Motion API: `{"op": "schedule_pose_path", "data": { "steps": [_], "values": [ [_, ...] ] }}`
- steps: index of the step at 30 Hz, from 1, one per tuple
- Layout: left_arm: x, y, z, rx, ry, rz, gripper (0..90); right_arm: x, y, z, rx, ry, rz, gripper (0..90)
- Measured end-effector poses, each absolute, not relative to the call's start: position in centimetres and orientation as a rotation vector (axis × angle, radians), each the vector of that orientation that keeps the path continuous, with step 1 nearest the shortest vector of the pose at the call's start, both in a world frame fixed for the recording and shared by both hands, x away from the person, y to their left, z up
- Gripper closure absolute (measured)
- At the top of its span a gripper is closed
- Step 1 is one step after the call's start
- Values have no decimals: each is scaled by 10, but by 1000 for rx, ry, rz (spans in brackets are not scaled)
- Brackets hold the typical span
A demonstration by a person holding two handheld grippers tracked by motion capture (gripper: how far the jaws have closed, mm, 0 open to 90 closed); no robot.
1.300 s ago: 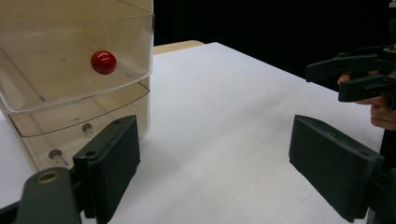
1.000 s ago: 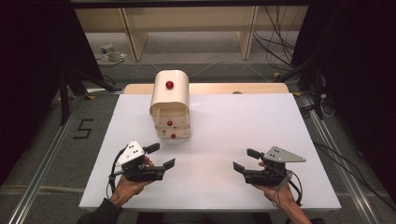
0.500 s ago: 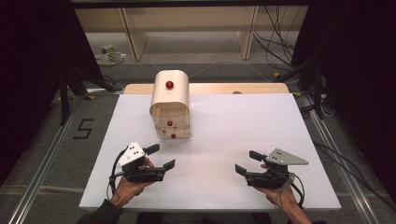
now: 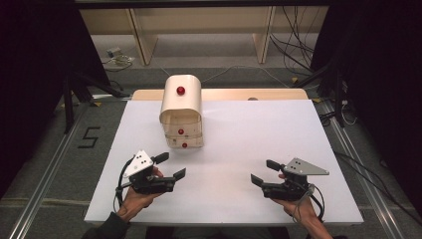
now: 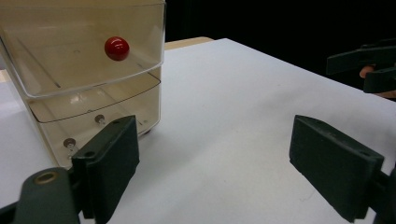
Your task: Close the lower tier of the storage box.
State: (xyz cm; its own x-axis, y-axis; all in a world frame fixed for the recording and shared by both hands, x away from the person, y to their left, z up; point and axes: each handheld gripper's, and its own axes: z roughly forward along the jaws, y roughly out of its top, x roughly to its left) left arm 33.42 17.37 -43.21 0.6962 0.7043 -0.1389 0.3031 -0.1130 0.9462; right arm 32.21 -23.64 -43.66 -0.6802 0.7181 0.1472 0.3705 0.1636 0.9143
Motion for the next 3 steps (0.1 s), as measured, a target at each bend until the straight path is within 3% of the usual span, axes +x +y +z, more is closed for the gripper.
{"op": "schedule_pose_path", "data": {
  "steps": [3],
  "values": [
    [335,174,-432,1702,816,417,155,323,-237,-437,1045,2123,1523,217]
  ]
}}
